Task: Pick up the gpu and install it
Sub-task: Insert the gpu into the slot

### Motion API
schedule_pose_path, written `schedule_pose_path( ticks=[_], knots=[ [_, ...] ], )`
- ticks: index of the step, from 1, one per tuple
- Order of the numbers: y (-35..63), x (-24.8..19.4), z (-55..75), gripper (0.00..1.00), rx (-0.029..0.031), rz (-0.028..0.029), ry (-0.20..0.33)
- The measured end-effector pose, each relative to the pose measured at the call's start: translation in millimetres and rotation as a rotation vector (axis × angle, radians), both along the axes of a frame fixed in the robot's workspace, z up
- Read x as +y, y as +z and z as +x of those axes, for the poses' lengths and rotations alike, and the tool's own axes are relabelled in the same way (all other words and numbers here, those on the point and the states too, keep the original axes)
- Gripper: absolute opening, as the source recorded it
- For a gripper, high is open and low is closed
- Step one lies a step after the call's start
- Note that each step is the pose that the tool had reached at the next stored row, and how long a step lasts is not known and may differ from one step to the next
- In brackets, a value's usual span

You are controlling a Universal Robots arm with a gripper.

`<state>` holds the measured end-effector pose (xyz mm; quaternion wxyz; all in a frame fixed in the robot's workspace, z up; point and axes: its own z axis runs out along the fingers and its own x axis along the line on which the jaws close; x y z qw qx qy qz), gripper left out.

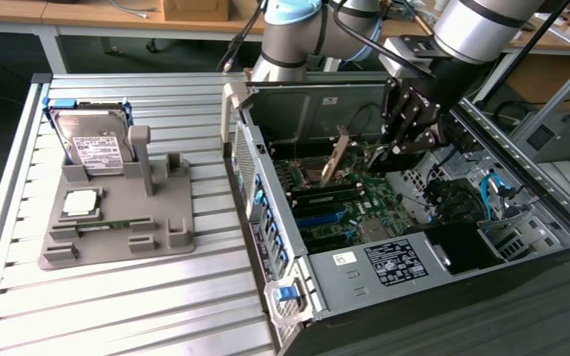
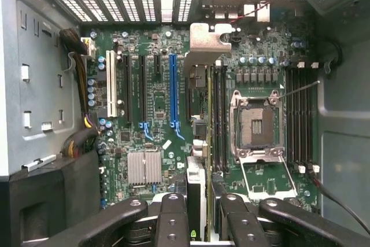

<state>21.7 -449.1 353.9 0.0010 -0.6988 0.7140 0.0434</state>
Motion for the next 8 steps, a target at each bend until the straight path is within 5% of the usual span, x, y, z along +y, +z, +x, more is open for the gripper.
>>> schedule_pose_path(
  ticks=[8],
  knots=[
    [-1.8,-0.7,-2.6,0.27,0.0,0.0,0.0]
  ],
)
